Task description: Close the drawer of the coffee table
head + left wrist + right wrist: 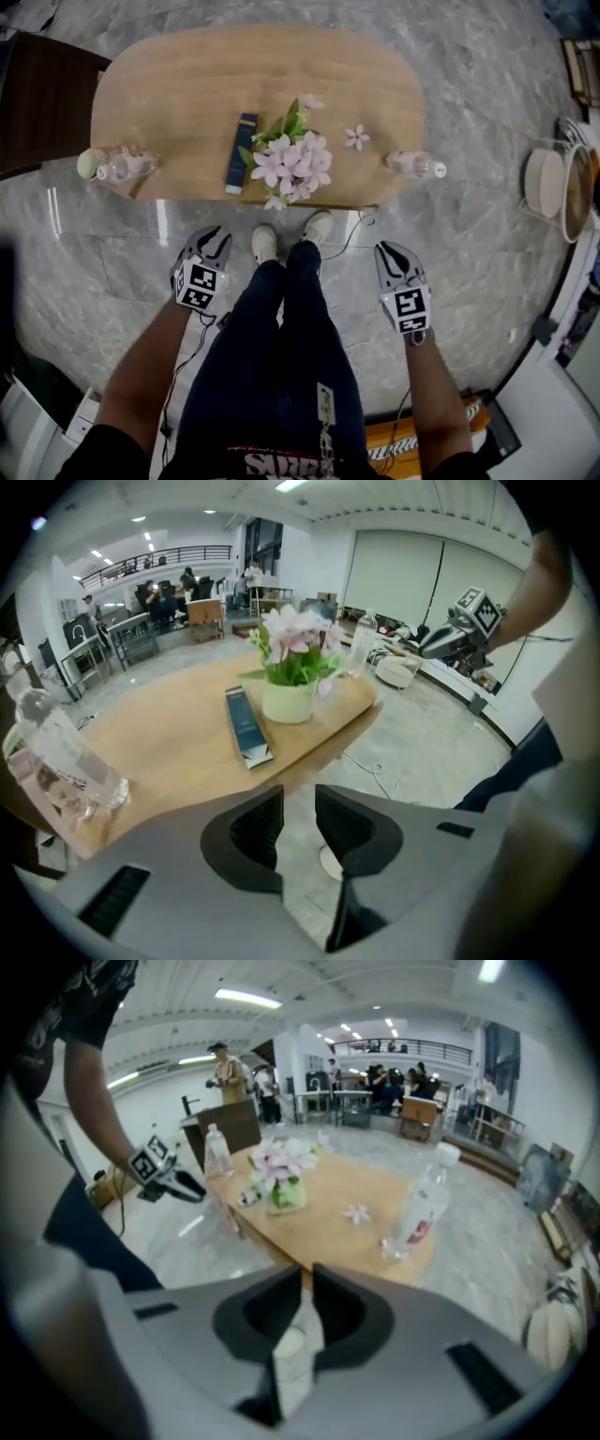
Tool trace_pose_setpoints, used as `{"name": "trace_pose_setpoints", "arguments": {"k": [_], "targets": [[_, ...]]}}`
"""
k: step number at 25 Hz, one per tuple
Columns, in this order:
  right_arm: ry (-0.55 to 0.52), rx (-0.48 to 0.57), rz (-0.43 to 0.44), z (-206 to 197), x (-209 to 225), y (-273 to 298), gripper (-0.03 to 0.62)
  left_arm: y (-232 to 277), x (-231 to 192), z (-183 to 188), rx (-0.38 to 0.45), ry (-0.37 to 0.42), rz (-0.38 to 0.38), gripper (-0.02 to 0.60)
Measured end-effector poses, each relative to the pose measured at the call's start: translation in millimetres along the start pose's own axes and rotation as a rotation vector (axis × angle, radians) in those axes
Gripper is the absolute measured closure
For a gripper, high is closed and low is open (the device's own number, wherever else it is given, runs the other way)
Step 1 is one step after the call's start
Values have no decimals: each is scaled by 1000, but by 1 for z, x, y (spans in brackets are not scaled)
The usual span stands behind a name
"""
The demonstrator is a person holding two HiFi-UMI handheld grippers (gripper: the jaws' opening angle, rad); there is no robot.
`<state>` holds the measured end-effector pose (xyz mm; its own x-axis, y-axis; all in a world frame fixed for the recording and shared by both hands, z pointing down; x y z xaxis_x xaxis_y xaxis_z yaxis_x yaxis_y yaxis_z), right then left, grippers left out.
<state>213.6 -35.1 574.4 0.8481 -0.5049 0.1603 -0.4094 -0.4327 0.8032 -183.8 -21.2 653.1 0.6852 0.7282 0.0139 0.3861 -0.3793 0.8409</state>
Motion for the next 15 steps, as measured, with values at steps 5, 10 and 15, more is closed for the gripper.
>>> {"name": "trace_pose_setpoints", "arguments": {"k": [5,10,15], "targets": [[-107,-171,5,-63,41,62,472,67,5,-37,-99,54,-24,387],[-225,-280,-42,-106,87,117,391,121,6,-42,-101,118,-9,317],[-448,-322,-3,-119,102,161,362,148,6,-33,-96,169,31,305]]}}
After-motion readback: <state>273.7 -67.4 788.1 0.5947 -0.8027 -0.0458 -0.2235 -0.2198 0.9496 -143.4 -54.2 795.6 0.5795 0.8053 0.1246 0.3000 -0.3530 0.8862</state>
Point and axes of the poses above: the fingertips, and each gripper's own axes: y forward along the fingers, x to its right, z out of its top, the point moved 7 cm from there along -y, backward along the fingers, and after that the axes turned 10 degrees about y, right-handed, at the moved point
